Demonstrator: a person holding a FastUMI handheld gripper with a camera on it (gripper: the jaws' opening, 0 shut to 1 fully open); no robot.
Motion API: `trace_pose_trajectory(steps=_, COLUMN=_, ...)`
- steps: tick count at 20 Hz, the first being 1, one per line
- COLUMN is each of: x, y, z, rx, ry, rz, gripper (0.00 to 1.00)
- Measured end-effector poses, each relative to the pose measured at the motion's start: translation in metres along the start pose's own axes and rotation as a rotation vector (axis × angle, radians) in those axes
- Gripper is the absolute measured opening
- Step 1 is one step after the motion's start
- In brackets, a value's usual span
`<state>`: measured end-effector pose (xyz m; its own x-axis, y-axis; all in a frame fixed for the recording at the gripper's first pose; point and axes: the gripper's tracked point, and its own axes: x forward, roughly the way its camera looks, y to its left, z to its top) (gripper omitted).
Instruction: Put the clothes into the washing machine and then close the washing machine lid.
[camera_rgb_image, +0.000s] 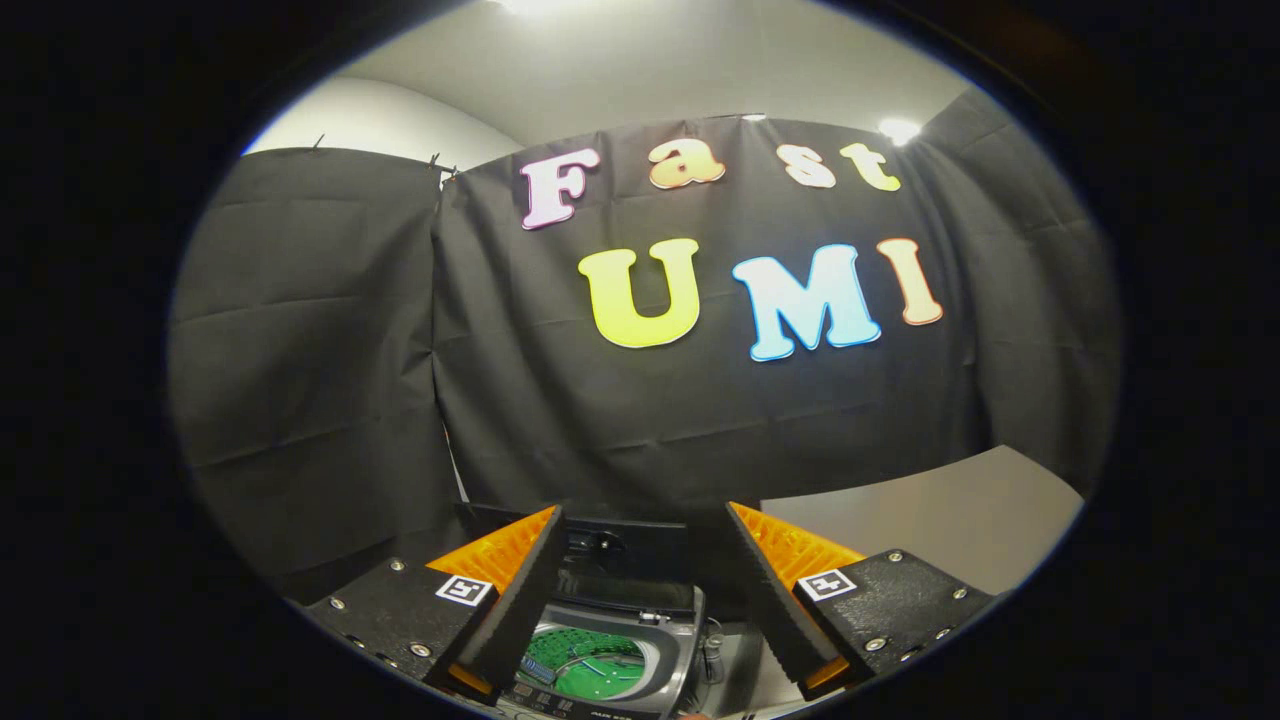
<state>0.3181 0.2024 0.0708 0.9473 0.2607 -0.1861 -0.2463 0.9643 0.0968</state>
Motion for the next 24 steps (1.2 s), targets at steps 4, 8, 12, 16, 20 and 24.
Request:
trace_pose_trajectory(steps=4, x=0.058, y=0.028, z=-0.007, rx=0.000, ry=0.031, rz=0.037, gripper=0.95)
trace_pose_trajectory(steps=8, x=0.112, y=0.058, z=-0.017, rx=-0.011, ry=0.063, rz=0.076, gripper=0.95)
trace_pose_trajectory(steps=12, x=0.167, y=0.084, z=-0.034, rx=-0.036, ry=0.102, rz=0.093, gripper=0.95)
trace_pose_trajectory(steps=16, x=0.211, y=0.100, z=-0.065, rx=-0.063, ry=0.158, rz=0.086, gripper=0.95)
trace_pose_trajectory(steps=20, x=0.242, y=0.105, z=-0.084, rx=-0.121, ry=0.188, rz=0.052, gripper=0.95)
trace_pose_trajectory(steps=24, x=0.254, y=0.103, z=-0.112, rx=-0.115, ry=0.269, rz=0.019, gripper=0.96)
